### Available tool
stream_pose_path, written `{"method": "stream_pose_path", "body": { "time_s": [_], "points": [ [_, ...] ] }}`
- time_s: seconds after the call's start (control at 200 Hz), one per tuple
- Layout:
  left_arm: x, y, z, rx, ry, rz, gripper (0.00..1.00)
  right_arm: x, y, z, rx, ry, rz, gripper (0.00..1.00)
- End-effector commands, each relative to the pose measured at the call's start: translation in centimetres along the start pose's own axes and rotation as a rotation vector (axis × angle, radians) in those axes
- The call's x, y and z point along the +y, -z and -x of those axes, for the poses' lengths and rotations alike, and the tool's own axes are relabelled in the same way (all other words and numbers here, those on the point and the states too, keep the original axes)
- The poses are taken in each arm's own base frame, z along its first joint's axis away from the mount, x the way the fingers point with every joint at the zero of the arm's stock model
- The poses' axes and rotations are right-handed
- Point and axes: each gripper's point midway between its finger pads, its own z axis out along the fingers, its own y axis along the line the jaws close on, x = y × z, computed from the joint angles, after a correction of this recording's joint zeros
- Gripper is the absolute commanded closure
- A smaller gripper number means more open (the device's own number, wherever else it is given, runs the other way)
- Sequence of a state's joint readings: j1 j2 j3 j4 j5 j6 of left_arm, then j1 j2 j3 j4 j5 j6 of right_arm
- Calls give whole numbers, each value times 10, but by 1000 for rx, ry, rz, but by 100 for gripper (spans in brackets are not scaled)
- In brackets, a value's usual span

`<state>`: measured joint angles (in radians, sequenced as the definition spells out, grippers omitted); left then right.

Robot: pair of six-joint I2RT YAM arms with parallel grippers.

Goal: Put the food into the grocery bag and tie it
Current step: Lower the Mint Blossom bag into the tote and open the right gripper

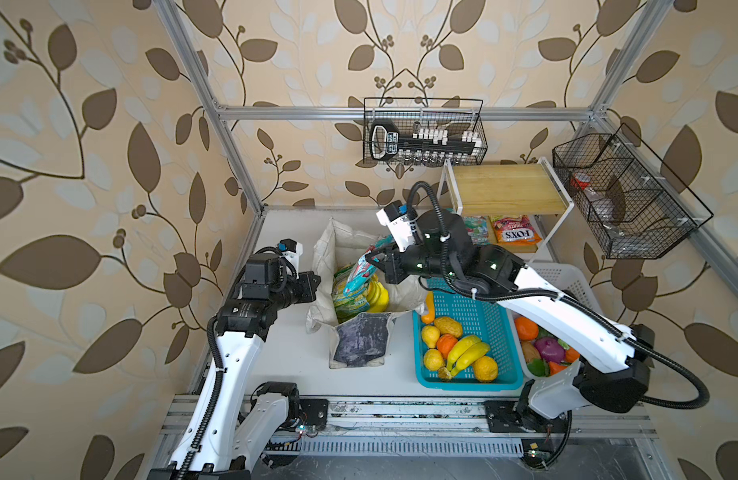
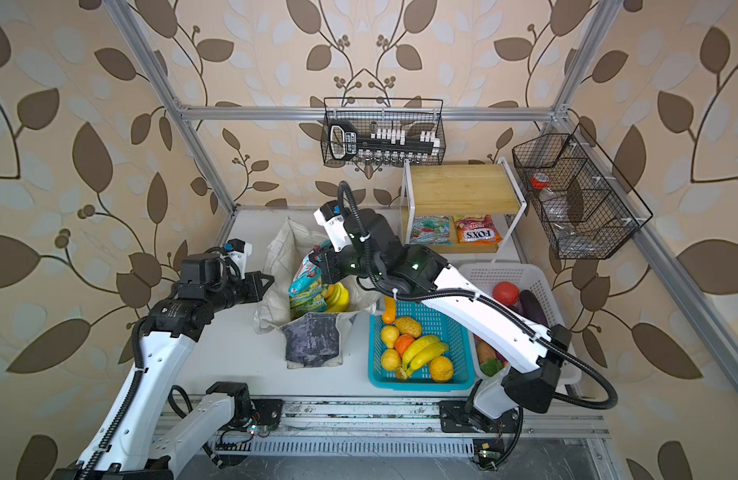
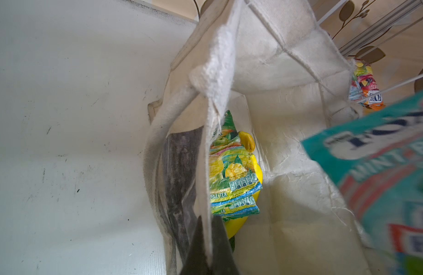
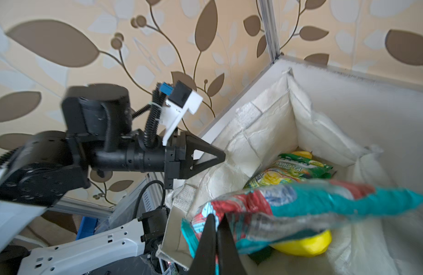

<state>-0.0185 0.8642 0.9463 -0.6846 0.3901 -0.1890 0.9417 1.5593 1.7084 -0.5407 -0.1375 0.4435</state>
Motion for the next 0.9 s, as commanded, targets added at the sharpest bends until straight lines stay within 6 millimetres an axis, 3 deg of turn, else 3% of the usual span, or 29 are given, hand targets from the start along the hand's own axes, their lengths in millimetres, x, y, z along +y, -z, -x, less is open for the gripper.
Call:
{"method": "stream_pose_path", "body": {
  "time_s": [0.0,0.35,0.5,0.64,0.895],
  "points": [
    [-10,7,5,-28,-34,-39,100,13,-6,20,-69,27,36,100],
    [-10,6,4,-24,-33,-44,100,-24,-95,-17,72,33,-61,100],
    [-11,8,5,-31,-34,-45,100,-40,-119,-17,84,50,-82,100],
    [-10,8,5,-30,-34,-40,100,-55,-125,-19,93,83,-120,100],
    [-11,8,5,-29,-34,-44,100,-115,-127,-92,199,-28,-212,100]
  ]
}}
